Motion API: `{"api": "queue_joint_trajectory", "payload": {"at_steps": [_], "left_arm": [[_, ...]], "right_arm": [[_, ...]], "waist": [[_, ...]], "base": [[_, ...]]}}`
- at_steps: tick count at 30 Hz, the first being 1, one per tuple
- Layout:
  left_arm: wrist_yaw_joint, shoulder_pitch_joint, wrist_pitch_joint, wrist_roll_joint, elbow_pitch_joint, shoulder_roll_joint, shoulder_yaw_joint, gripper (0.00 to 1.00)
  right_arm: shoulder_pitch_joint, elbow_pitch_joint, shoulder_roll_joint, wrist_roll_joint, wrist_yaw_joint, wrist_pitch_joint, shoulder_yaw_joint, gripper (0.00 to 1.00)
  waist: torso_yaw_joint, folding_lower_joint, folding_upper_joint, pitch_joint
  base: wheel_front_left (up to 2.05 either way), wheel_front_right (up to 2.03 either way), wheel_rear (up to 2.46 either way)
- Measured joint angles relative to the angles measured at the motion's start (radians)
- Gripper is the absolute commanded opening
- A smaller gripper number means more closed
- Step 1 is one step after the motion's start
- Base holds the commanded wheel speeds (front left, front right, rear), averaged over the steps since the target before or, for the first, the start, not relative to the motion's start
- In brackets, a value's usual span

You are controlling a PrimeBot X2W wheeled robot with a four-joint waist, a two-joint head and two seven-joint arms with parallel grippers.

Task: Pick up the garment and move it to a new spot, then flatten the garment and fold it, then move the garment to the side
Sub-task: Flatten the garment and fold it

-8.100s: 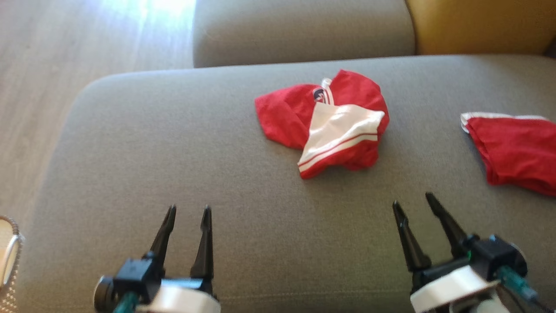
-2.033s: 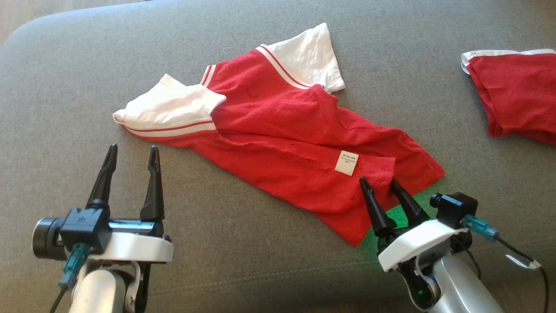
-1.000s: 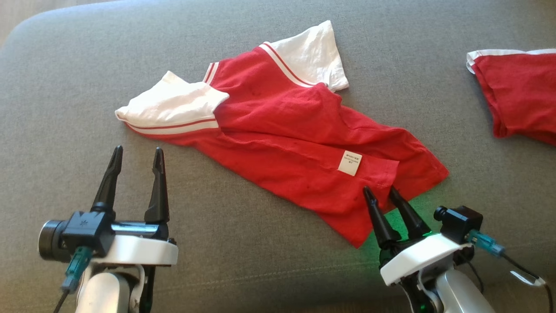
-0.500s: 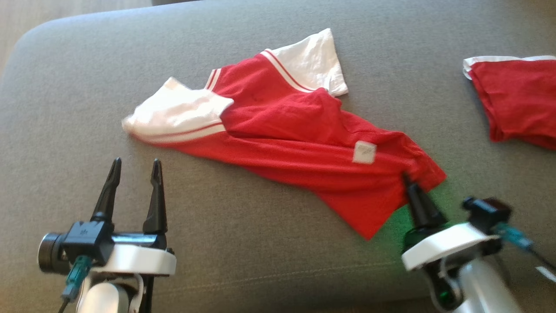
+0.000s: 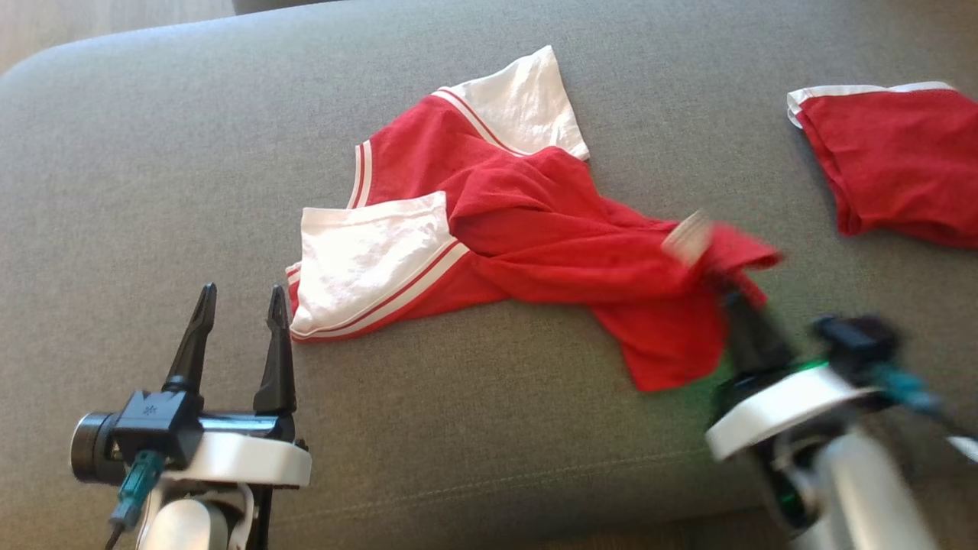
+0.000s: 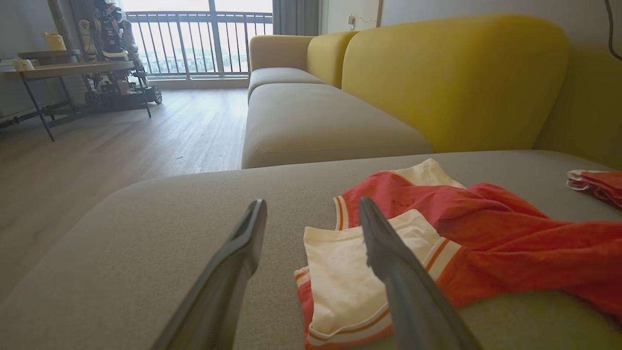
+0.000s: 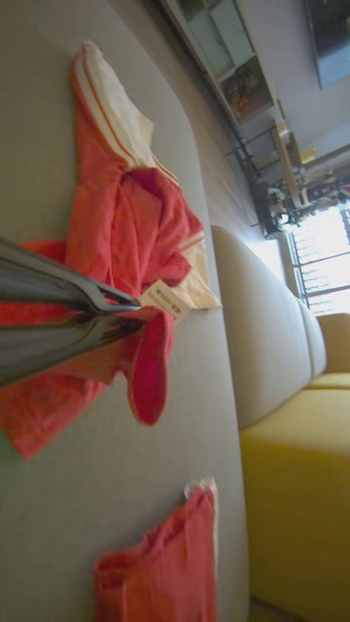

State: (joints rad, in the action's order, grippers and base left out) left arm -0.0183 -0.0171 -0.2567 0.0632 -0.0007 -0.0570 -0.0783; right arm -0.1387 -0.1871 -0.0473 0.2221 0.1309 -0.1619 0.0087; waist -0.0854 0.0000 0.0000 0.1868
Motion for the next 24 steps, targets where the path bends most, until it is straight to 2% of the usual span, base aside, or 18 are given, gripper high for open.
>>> {"api": "queue_joint_trajectory", "payload": {"at_steps": [1, 2, 8, 13, 19, 24], "left_arm": [[-0.001, 0.0, 0.0, 0.0, 0.002, 0.0, 0.0, 1.0], [-0.001, 0.0, 0.0, 0.0, 0.003, 0.0, 0.0, 1.0], [0.0, 0.001, 0.0, 0.0, 0.003, 0.001, 0.006, 1.0], [0.0, 0.002, 0.0, 0.0, 0.003, 0.002, 0.009, 1.0], [0.0, 0.003, 0.0, 0.001, 0.004, 0.003, 0.001, 1.0], [0.0, 0.009, 0.0, 0.001, 0.007, 0.005, -0.007, 1.0]], "right_arm": [[0.0, -0.025, 0.0, -0.009, 0.0, 0.013, 0.036, 0.45], [0.0, -0.044, 0.001, -0.019, 0.0, 0.014, 0.062, 1.0], [0.034, -0.073, 0.001, -0.032, 0.0, -0.017, 0.081, 1.0], [0.134, -0.031, 0.001, -0.073, 0.0, -0.025, 0.032, 1.0], [0.153, 0.024, 0.002, -0.023, 0.0, -0.029, 0.035, 1.0], [0.15, -0.014, 0.002, 0.037, 0.0, -0.04, 0.011, 1.0]], "waist": [[-0.002, 0.0, 0.0, 0.002], [-0.003, 0.0, 0.0, 0.003], [-0.016, 0.0, 0.0, 0.014], [-0.037, 0.0, 0.0, 0.02], [-0.055, 0.0, 0.0, 0.023], [-0.048, 0.0, 0.0, 0.022]], "base": [[0.0, 0.0, 0.0], [0.0, 0.0, 0.0], [0.0, 0.0, 0.0], [0.0, 0.0, 0.0], [0.0, 0.0, 0.0], [0.0, 0.0, 0.0]]}}
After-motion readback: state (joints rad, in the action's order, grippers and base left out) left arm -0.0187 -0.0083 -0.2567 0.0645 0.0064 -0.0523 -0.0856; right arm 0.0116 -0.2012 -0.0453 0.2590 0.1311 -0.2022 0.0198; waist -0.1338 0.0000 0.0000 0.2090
